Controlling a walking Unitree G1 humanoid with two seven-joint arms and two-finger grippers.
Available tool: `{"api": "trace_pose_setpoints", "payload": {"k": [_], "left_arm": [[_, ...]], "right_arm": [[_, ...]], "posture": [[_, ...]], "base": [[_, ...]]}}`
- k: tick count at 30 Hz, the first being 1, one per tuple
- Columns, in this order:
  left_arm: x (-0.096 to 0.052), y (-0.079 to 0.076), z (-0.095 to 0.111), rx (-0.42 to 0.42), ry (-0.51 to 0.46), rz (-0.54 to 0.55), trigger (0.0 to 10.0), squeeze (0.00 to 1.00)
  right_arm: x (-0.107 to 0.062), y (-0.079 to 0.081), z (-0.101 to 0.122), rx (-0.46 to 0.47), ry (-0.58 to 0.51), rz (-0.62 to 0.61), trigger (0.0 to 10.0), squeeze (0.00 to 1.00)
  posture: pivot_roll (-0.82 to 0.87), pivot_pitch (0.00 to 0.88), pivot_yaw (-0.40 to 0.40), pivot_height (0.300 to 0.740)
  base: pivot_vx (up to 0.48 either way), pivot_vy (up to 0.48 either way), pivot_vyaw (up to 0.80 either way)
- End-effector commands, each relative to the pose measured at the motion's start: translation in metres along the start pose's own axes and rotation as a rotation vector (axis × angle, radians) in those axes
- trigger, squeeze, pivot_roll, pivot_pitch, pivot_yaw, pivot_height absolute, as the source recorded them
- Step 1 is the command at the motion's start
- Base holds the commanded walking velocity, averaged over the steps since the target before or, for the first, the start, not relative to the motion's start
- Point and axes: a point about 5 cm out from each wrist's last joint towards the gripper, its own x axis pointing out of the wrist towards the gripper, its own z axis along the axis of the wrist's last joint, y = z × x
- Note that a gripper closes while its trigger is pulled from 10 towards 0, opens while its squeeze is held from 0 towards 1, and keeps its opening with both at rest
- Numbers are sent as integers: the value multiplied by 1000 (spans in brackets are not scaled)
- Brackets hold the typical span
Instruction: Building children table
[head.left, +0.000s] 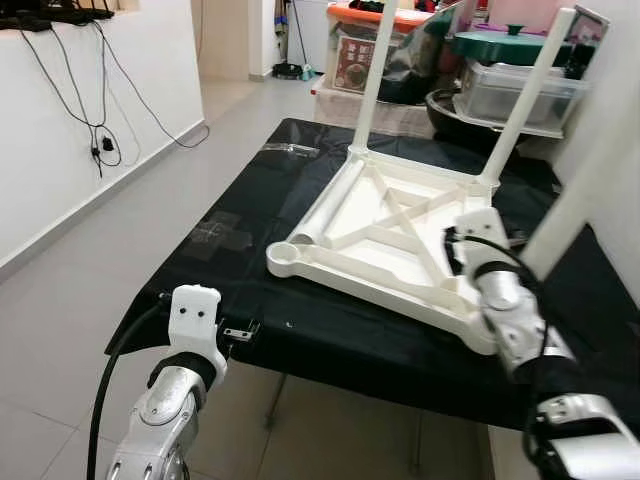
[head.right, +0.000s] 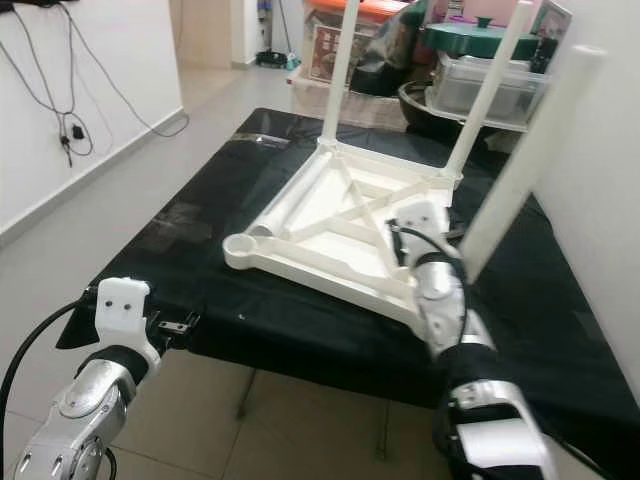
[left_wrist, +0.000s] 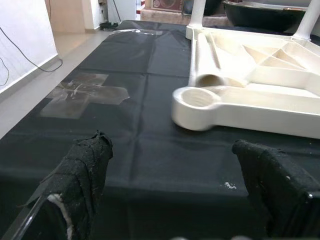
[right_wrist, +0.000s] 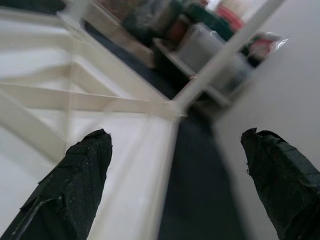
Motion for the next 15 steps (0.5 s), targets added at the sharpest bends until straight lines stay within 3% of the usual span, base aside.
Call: {"api": "trace_pose_setpoints", "payload": {"k": [1,6,9,11,12,14,15], "left_arm": [[1,-2,-4,-6,13,-7,10000,0],[2,1,-5,0,13,-6,10000,0],[3,2,-5,3,13,-5,10000,0],[4,2,-5,6,11,-7,10000,0],[4,2,-5,6,11,-7,10000,0],[5,1,-5,11,10,-9,10000,0],[5,1,-5,11,10,-9,10000,0]], "right_arm": [[-1,-19,-11,-132,-17,3,10000,0],[4,-42,-13,-359,-57,56,10000,0],[7,-48,-11,-331,-41,51,10000,0],[13,-52,-3,-228,-29,21,10000,0],[13,-52,-3,-228,-29,21,10000,0],[14,-30,7,-132,-74,66,10000,0],[14,-30,7,-132,-74,66,10000,0]], "posture": [[77,0,-83,740],[82,0,-84,740],[78,0,-83,740],[85,0,-90,740],[85,0,-90,740],[91,0,-90,740],[91,0,-90,740]], "base": [[0,0,0],[0,0,0],[0,0,0],[0,0,0],[0,0,0],[0,0,0],[0,0,0]]}}
